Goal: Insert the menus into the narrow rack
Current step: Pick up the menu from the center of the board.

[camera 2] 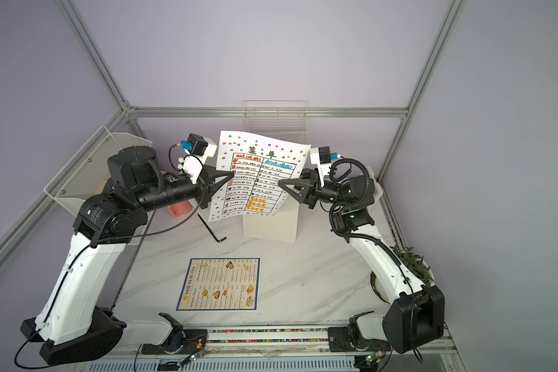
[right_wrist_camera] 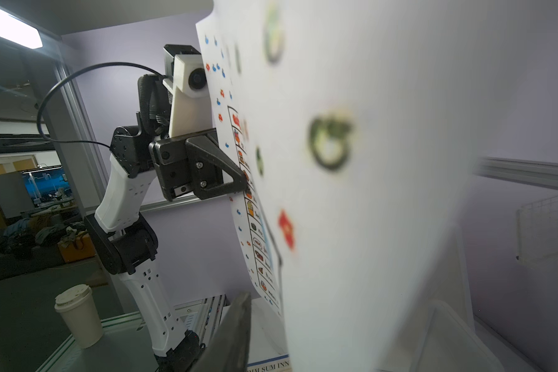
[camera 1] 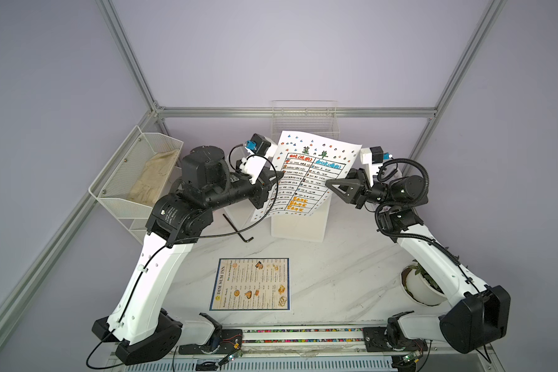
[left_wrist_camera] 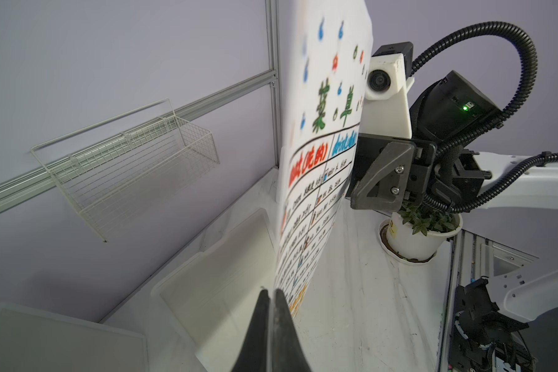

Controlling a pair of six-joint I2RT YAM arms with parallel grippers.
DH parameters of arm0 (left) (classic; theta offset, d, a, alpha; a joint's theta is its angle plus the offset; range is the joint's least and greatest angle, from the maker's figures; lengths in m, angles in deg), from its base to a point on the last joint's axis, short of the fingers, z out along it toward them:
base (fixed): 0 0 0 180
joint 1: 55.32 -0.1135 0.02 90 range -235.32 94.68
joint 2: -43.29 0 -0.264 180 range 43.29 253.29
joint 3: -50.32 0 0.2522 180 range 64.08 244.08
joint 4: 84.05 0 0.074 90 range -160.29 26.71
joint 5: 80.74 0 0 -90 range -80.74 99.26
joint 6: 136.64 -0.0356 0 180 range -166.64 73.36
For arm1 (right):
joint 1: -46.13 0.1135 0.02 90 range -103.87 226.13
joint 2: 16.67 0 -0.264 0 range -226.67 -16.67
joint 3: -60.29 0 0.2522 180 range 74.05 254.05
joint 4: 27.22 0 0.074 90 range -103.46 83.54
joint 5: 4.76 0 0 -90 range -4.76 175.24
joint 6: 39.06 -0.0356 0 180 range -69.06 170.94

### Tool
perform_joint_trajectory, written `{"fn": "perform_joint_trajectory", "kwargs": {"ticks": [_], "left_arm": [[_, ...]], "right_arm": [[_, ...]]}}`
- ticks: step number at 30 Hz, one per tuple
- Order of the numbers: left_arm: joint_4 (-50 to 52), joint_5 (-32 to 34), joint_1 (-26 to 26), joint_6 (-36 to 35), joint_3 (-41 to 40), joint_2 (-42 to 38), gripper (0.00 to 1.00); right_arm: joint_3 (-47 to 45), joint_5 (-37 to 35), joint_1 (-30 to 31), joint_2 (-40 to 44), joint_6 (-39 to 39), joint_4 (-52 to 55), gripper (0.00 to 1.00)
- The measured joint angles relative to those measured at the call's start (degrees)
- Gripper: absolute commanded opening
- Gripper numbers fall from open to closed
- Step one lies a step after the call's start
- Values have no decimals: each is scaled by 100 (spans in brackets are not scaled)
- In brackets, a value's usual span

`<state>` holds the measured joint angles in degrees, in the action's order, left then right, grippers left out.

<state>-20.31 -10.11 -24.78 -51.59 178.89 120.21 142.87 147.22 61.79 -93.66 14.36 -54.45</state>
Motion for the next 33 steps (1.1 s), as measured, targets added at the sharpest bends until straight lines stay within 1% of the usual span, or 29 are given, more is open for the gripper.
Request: {"fn": "perform_joint_trajectory", "kwargs": {"ticks": [10, 17, 24, 30, 33], "left_arm": [[-284, -249, -162, 195, -129, -111, 0], [-391, -385, -227, 286, -129, -116, 0], [-404, -448, -251, 284, -129, -114, 0], [-404, -496, -280, 284, -129, -114, 0], [-404, -527, -282, 284, -129, -111, 0]], "right_arm": [[0, 76, 0, -50, 17, -22, 33], [-2, 96, 0, -101, -55, -66, 26], [0, 214, 0, -101, -46, -79, 25], [26, 289, 0, -101, 129, 188, 22], [61, 330, 0, -101, 195, 278, 22]]}}
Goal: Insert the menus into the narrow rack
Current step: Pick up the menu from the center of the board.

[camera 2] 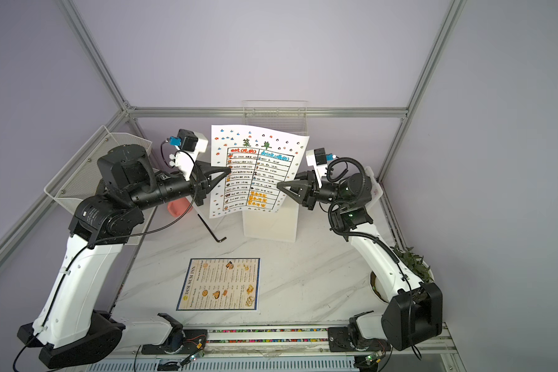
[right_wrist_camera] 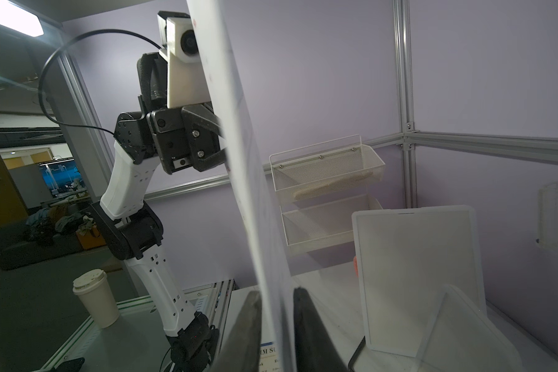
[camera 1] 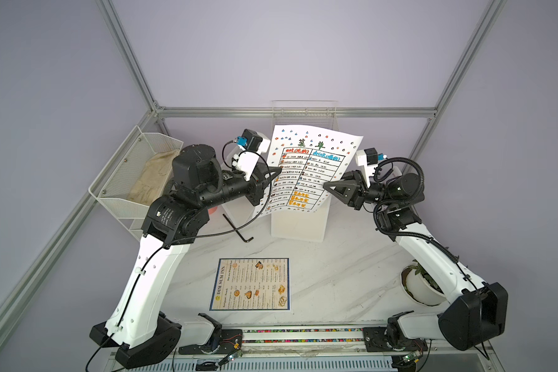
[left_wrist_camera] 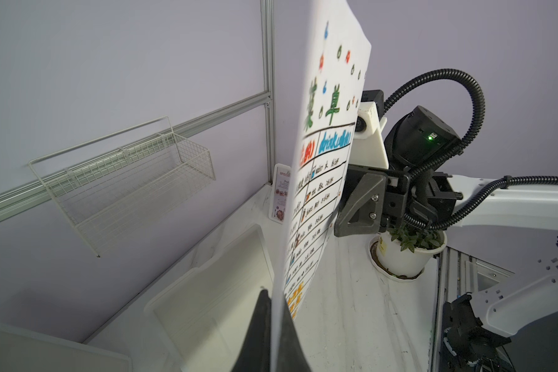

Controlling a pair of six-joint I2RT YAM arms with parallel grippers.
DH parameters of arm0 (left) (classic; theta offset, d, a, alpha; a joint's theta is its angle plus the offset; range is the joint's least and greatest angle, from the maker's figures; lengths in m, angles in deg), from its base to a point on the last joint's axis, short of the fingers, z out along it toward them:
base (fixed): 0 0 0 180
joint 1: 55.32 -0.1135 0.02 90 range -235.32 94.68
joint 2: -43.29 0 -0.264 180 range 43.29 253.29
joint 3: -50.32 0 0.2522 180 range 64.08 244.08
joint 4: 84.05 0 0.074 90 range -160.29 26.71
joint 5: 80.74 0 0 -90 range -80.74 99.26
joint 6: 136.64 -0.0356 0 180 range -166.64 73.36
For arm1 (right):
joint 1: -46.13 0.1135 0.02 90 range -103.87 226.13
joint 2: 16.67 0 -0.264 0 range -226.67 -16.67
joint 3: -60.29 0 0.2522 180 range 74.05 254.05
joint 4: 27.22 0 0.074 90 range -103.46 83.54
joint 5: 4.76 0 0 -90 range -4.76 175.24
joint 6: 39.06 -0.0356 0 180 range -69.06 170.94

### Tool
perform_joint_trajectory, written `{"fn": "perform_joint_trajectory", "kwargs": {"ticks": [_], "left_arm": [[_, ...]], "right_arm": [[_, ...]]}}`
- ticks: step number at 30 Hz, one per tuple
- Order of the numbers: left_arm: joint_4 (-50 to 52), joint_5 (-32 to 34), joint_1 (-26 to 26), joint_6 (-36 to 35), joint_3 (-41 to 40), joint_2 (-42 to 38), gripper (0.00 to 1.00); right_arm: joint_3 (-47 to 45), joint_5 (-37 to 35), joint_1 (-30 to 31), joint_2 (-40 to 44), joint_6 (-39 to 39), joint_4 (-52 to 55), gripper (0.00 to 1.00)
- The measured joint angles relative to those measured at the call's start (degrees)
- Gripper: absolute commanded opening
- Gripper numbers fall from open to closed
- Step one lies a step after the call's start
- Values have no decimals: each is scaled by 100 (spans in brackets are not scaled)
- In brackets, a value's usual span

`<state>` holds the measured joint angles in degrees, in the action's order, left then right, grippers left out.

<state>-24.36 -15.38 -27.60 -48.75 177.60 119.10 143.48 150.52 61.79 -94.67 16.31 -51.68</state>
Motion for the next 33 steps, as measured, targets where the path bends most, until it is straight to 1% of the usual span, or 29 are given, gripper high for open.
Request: {"fn": "perform_joint_trajectory", "kwargs": {"ticks": [14, 19, 28, 33], "left_arm": [[39, -94, -2, 0, 0, 9, 0], [50, -96, -2, -2, 0, 15, 0], [142, -94, -2, -7, 0, 17, 0], [179, -94, -2, -46, 0, 22, 0]], "right_arm": [[118, 24, 0, 0, 81, 155, 21], [122, 22, 0, 2, 125, 227, 22], [232, 33, 0, 15, 275, 431, 20], [247, 39, 0, 17, 341, 538, 21]]}}
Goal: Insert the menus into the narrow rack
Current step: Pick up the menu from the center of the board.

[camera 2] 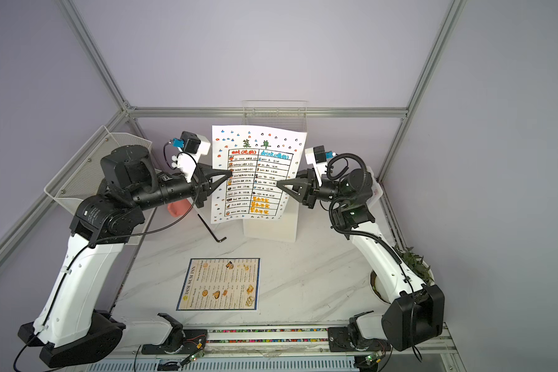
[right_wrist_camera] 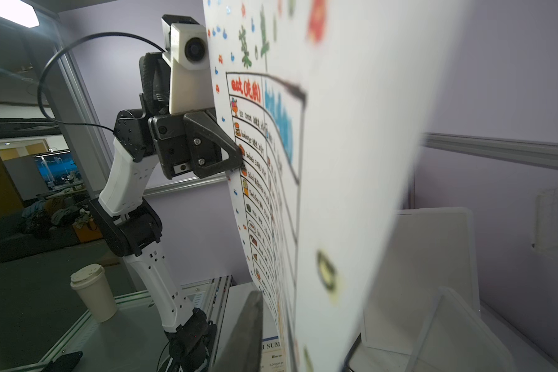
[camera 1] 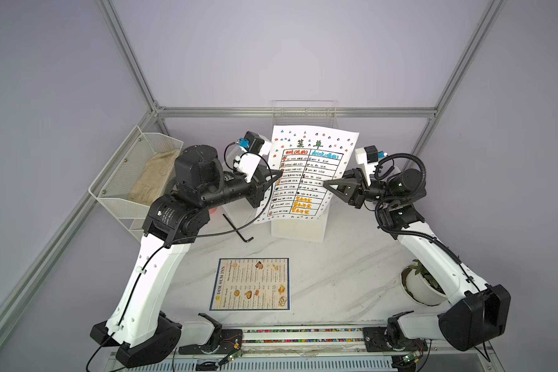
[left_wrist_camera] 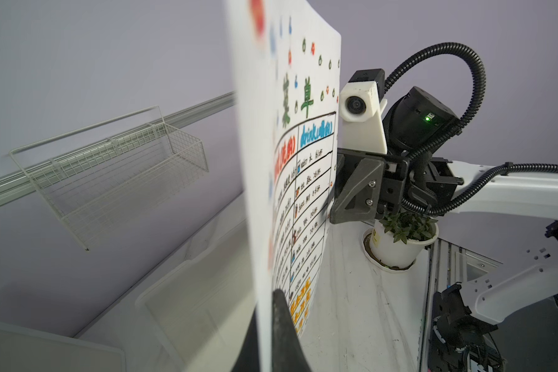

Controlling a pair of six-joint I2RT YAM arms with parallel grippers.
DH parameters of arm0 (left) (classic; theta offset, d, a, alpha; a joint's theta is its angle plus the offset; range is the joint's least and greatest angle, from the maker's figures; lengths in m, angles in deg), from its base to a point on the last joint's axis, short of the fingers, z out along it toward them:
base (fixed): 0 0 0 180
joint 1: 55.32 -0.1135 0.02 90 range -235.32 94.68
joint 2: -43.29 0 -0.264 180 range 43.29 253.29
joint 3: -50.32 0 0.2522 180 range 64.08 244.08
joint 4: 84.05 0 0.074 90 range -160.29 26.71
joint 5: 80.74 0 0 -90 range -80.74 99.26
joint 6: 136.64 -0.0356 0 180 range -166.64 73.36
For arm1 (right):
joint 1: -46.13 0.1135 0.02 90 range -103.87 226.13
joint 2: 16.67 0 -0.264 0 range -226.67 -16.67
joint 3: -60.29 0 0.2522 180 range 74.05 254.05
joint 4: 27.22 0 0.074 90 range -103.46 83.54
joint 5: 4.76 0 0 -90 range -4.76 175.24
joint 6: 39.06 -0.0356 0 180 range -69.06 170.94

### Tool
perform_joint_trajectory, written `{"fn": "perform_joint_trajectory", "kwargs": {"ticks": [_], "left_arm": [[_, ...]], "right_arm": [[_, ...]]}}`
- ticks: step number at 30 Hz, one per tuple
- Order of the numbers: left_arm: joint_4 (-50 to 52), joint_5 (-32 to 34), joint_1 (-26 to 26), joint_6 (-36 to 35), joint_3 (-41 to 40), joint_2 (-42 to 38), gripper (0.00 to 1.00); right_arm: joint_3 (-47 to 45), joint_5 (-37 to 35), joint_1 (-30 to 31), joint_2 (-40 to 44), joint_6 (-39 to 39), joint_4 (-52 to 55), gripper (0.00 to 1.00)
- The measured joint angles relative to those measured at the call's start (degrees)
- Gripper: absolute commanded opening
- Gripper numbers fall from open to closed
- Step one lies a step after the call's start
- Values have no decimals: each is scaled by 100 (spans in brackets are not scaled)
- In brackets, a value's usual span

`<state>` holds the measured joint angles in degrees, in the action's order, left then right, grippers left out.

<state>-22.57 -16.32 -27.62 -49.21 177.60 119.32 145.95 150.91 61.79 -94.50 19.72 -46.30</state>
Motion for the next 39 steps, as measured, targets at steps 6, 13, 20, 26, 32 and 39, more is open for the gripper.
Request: {"fn": "perform_joint_trajectory", "kwargs": {"ticks": [6, 13, 20, 26, 32, 39], "left_arm": [[11, 0, 0, -2, 0, 17, 0], [35, 2, 0, -2, 0, 59, 0], [35, 26, 0, -2, 0, 61, 0], [31, 44, 0, -2, 0, 61, 7], [-39, 11, -7, 59, -9, 61, 39], [-444, -258, -153, 247, -424, 35, 46]], "right_arm": [[22, 63, 0, 4, 122, 162, 18], [22, 136, 0, 9, 278, 409, 11], [22, 144, 0, 48, 330, 459, 5], [22, 129, 0, 101, 326, 461, 0], [22, 55, 0, 114, 120, 334, 0], [22, -177, 0, 136, -186, 114, 0]]}}
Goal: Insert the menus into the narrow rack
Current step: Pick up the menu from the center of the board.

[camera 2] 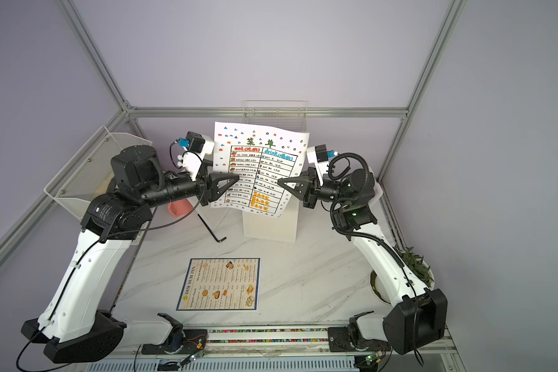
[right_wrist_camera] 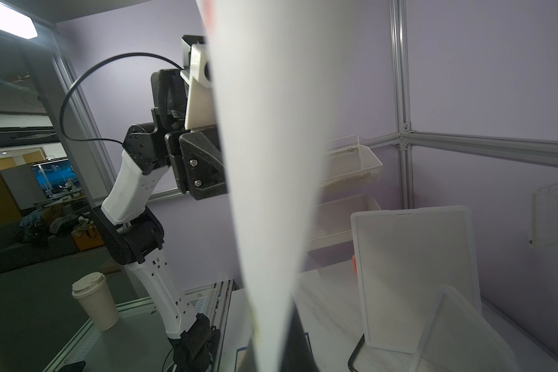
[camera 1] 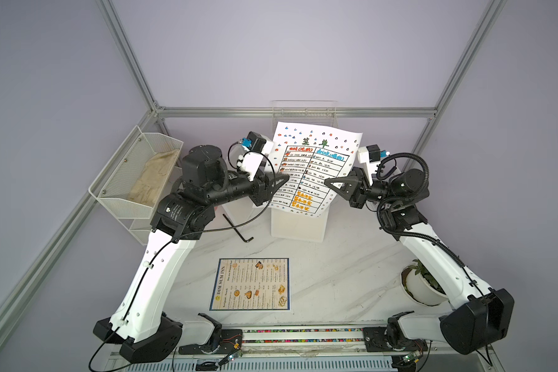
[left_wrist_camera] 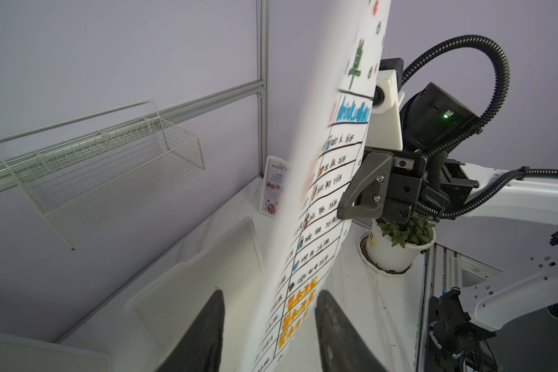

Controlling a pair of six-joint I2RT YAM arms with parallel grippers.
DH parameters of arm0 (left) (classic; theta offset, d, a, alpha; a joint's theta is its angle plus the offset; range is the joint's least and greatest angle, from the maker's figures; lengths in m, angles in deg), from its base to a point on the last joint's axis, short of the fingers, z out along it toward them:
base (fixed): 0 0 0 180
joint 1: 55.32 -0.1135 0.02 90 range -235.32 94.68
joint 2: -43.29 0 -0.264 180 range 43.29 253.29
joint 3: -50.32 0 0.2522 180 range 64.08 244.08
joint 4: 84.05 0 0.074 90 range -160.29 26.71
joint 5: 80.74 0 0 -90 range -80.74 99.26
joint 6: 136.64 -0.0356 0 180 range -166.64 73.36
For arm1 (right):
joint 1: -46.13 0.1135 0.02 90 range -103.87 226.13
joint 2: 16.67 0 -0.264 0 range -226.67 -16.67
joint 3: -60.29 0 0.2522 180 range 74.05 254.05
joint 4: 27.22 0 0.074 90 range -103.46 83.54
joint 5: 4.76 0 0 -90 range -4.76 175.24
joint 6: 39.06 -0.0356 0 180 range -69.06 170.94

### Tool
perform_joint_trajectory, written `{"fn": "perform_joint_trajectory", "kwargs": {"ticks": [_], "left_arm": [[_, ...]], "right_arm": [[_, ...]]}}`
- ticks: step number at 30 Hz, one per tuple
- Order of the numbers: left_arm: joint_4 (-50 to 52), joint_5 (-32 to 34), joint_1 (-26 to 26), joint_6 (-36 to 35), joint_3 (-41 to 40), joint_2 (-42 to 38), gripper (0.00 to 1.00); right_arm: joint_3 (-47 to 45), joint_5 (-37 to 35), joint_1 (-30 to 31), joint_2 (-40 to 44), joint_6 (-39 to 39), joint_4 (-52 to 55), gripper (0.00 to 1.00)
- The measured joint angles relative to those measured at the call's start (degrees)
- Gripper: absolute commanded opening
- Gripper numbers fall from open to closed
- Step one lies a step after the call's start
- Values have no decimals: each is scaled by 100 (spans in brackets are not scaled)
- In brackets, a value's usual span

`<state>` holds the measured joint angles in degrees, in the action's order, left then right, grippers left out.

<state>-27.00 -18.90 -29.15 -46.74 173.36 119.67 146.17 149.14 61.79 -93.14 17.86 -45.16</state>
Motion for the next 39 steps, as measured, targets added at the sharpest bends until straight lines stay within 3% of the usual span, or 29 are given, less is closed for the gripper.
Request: {"fn": "perform_joint_trajectory", "kwargs": {"ticks": [11, 21, 30, 39], "left_arm": [[-1139, -1058, -817, 776, -879, -87, 48], [-2535, -2015, -1386, 1812, -1362, -109, 42], [-3274, -2328, -1569, 2267, -1585, -9, 42], [-3342, -2391, -1606, 2356, -1692, 216, 43]], "right_arm": [[-2, -730, 0, 201, -348, -260, 0], [0, -1296, 0, 0, -901, -601, 0], [76, -1722, 0, -267, -1272, -664, 0], [238, -1871, 0, -466, -1486, -837, 0]]}}
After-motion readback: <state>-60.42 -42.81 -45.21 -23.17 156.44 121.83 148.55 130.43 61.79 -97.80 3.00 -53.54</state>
